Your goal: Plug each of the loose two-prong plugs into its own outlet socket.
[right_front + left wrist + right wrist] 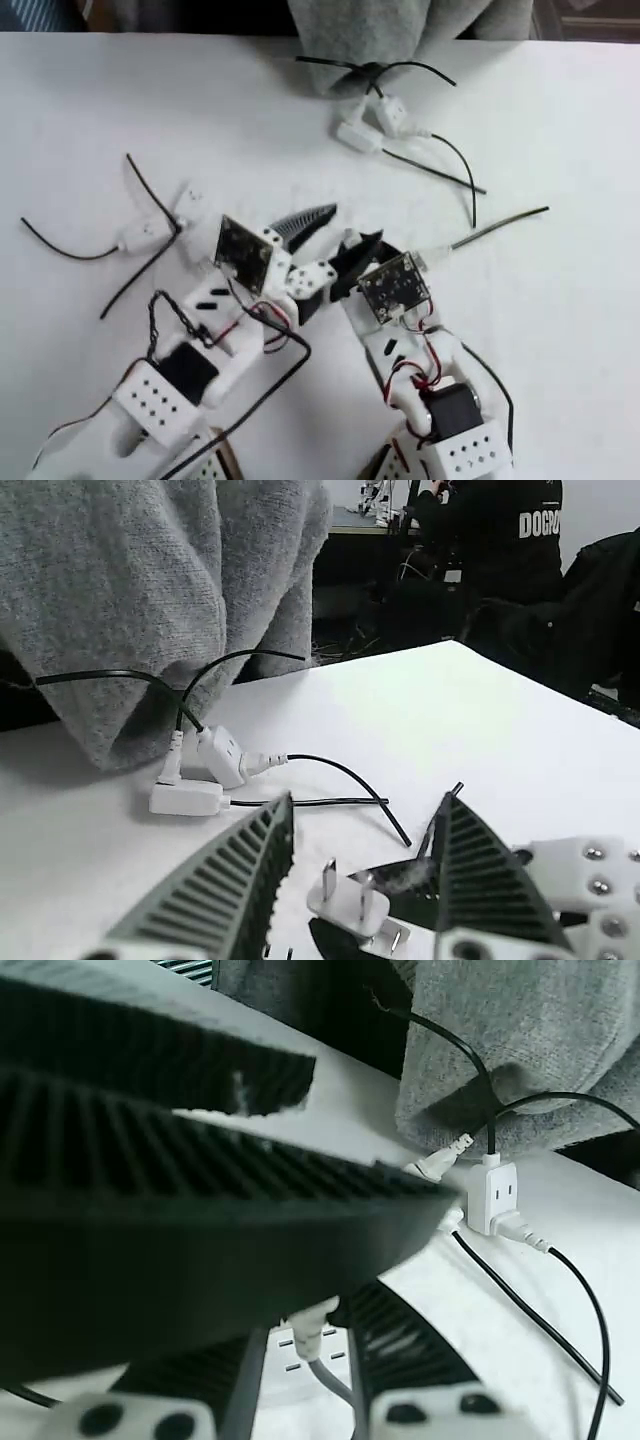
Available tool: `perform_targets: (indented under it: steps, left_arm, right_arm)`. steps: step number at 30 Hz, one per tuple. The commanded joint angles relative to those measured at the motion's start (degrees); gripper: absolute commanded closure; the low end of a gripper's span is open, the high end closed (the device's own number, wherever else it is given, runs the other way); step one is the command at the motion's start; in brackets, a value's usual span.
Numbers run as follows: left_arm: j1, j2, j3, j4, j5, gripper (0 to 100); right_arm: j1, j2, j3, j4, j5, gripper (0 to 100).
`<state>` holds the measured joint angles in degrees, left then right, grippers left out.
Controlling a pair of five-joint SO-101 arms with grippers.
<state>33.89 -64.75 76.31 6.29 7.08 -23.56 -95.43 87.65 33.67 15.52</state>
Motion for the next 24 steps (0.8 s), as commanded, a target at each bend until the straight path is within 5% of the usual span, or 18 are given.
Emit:
perform_targets:
  steps: [1, 10, 24]
  left_arm:
    - [0.7, -1.7, -0.1, -1.2, -0.6, 81]
    - [0.7, 2.7, -0.4, -1.8, -0.8, 85]
    - [-4.4, 12.4, -0.4, -13.0, -0.7, 86]
  right_arm:
    - [0.0, -0.7, -5.0, 3.4, -0.5, 97.9]
    - [-0.5, -0.7, -11.9, 11.5, -0.6, 97.9]
    - [-0.5, -0.8, -19.1, 18.4, -0.2, 97.9]
